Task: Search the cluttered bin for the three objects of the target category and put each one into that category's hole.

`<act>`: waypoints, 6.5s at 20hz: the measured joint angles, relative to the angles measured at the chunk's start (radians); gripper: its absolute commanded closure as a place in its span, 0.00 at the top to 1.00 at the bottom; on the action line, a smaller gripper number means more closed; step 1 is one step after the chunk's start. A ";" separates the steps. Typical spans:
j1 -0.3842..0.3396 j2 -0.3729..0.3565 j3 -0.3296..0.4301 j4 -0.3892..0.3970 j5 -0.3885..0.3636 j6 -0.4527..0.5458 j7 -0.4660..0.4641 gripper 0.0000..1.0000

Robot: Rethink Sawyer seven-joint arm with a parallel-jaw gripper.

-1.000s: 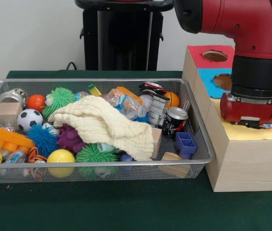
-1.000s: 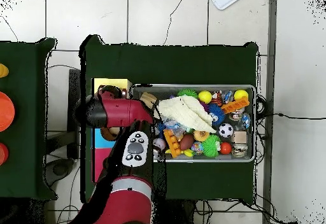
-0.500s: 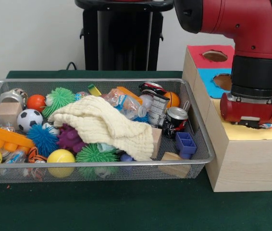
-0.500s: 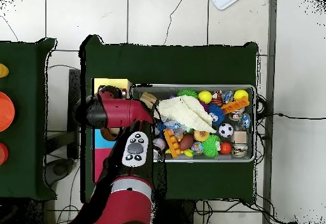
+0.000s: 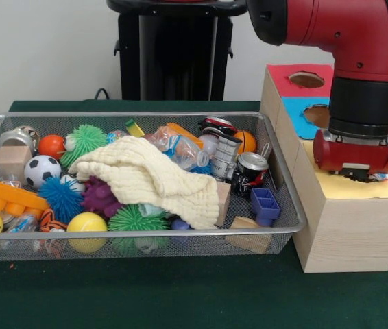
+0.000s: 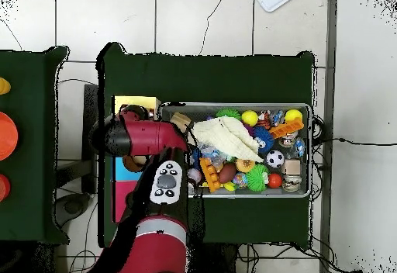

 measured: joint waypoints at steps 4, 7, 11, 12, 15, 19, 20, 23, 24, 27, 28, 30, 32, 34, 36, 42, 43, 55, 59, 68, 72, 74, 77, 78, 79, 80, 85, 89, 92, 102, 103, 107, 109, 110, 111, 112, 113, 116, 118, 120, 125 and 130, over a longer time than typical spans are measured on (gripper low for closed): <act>0.001 -0.019 -0.002 0.008 -0.001 0.059 0.000 0.00; 0.001 -0.034 -0.003 0.010 -0.001 0.083 0.000 0.00; 0.001 -0.031 -0.003 0.009 -0.006 0.083 0.000 0.00; 0.001 -0.030 -0.003 0.009 -0.009 0.083 0.000 0.00; 0.001 -0.020 -0.003 -0.001 -0.030 0.082 0.000 0.00; 0.002 -0.021 -0.003 -0.008 -0.054 0.085 0.000 0.00; 0.003 -0.024 -0.003 -0.008 -0.058 0.088 0.000 0.00; 0.007 -0.042 -0.006 -0.004 -0.060 0.111 0.000 0.00; 0.009 -0.053 -0.009 -0.003 -0.060 0.128 0.000 0.00; 0.016 -0.079 -0.017 0.000 -0.062 0.174 0.000 0.00; 0.018 -0.086 -0.019 0.000 -0.062 0.186 0.000 0.00; 0.025 -0.117 -0.028 0.001 -0.063 0.245 0.000 0.00; 0.027 -0.133 -0.031 0.001 -0.063 0.268 0.000 0.00; 0.029 -0.147 -0.033 0.001 -0.063 0.289 0.000 0.00; 0.029 -0.167 -0.033 0.001 -0.063 0.311 0.000 0.00; 0.028 -0.209 -0.033 0.007 -0.062 0.322 0.000 0.00; 0.027 -0.213 -0.033 0.010 -0.062 0.322 0.000 0.00; 0.022 -0.227 -0.031 0.043 -0.050 0.322 0.000 0.00; 0.022 -0.225 -0.031 0.044 -0.043 0.322 0.000 0.00; 0.022 -0.201 -0.030 0.047 -0.014 0.322 0.000 0.00; 0.023 -0.199 -0.028 0.051 0.003 0.322 0.000 0.00; 0.023 -0.197 -0.026 0.055 0.013 0.322 0.000 0.00; 0.022 -0.195 -0.024 0.057 0.022 0.322 0.000 0.00; 0.022 -0.194 -0.024 0.058 0.026 0.322 0.000 0.00; 0.022 -0.191 -0.021 0.060 0.035 0.321 0.000 0.00; 0.021 -0.189 -0.018 0.061 0.041 0.321 0.000 0.00; 0.021 -0.173 0.003 0.081 0.073 0.321 0.000 0.00; 0.021 -0.154 0.011 0.093 0.080 0.316 0.000 0.00; 0.020 -0.152 0.012 0.095 0.083 0.312 0.000 0.00; 0.031 -0.150 0.002 0.093 0.083 0.306 0.000 0.00; 0.032 -0.149 0.000 0.093 0.083 0.303 0.000 0.00; 0.040 -0.149 -0.007 0.094 0.082 0.297 0.000 0.00; 0.040 -0.150 -0.007 0.095 0.082 0.296 0.000 0.00; 0.040 -0.150 -0.007 0.095 0.082 0.296 0.000 0.00; 0.040 -0.150 -0.007 0.096 0.082 0.296 0.000 0.00; 0.040 -0.150 -0.007 0.096 0.082 0.296 0.000 0.00; 0.040 -0.150 -0.007 0.096 0.082 0.296 0.000 0.00; 0.040 -0.151 -0.007 0.096 0.082 0.296 0.000 0.00; 0.040 -0.151 -0.007 0.096 0.081 0.296 0.000 0.00; 0.041 -0.152 -0.007 0.097 0.080 0.296 0.000 0.00; 0.046 -0.159 -0.008 0.102 0.079 0.299 0.000 0.00; 0.056 -0.176 -0.011 0.102 0.079 0.320 0.000 0.00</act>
